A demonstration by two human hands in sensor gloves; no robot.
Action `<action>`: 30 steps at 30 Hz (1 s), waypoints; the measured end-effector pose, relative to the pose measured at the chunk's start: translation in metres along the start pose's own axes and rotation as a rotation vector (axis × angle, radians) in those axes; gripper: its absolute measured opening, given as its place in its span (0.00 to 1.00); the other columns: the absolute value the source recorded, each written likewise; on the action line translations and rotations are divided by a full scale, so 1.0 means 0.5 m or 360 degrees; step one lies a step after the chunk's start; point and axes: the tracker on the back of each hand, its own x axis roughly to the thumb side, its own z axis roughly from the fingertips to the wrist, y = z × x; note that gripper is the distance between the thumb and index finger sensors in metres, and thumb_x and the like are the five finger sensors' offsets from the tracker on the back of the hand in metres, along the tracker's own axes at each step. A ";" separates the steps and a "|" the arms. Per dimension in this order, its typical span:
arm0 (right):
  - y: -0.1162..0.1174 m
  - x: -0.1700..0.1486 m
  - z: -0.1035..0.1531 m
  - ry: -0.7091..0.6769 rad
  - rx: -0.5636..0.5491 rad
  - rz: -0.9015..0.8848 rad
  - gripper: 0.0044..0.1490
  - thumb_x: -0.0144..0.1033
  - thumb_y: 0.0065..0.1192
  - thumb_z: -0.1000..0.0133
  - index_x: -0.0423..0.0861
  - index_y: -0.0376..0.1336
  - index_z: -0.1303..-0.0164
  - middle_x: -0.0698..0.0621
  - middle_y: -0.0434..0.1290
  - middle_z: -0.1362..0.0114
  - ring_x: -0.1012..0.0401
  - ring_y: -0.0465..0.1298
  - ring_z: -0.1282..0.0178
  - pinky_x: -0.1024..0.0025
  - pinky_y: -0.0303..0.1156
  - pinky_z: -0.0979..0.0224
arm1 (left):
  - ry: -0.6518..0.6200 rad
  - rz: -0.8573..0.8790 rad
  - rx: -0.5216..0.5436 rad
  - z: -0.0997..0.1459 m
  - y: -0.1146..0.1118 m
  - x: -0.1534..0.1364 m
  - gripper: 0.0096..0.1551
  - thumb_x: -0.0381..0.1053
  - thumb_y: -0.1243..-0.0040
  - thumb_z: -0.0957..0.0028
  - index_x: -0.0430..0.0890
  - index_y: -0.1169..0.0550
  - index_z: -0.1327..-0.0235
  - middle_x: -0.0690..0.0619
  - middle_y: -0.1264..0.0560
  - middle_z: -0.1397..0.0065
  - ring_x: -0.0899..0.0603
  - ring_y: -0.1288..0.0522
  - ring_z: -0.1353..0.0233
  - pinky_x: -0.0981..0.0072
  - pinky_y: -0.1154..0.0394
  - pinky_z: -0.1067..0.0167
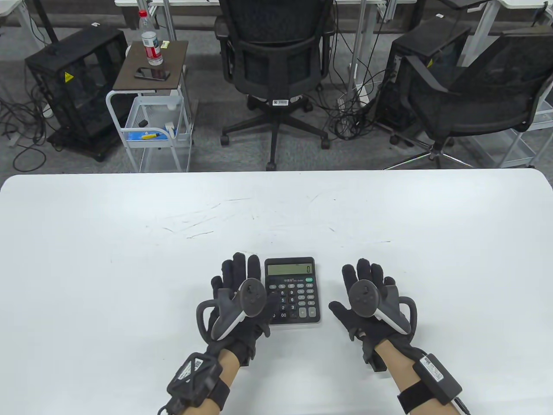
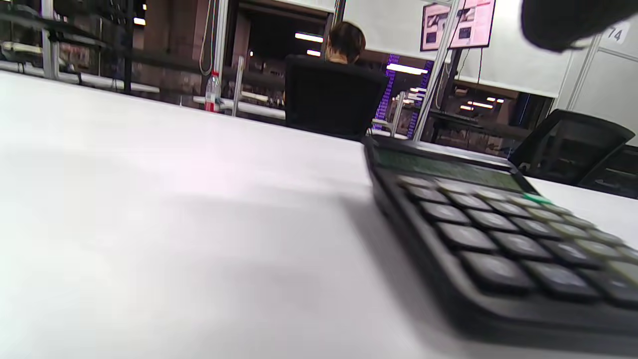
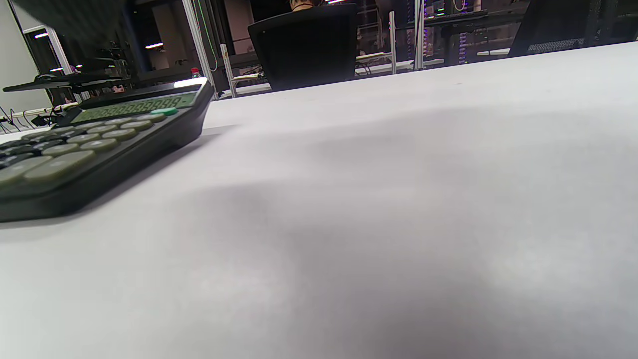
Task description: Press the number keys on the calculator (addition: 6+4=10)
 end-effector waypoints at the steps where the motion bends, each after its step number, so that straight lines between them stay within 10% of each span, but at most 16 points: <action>1: 0.001 0.001 0.000 0.0000 0.0004 0.0007 0.59 0.71 0.52 0.53 0.56 0.34 0.20 0.42 0.35 0.12 0.38 0.39 0.15 0.36 0.40 0.21 | -0.0047 0.0018 -0.0007 0.004 0.002 -0.015 0.56 0.75 0.44 0.56 0.57 0.54 0.23 0.54 0.58 0.13 0.38 0.55 0.14 0.36 0.54 0.22; 30: 0.066 0.146 0.004 -0.0310 0.0217 0.0067 0.51 0.70 0.53 0.53 0.67 0.43 0.20 0.43 0.35 0.12 0.38 0.38 0.15 0.35 0.40 0.22 | -0.0017 0.0126 -0.0054 0.028 -0.018 -0.084 0.54 0.73 0.44 0.55 0.58 0.55 0.23 0.56 0.58 0.12 0.40 0.59 0.13 0.34 0.60 0.22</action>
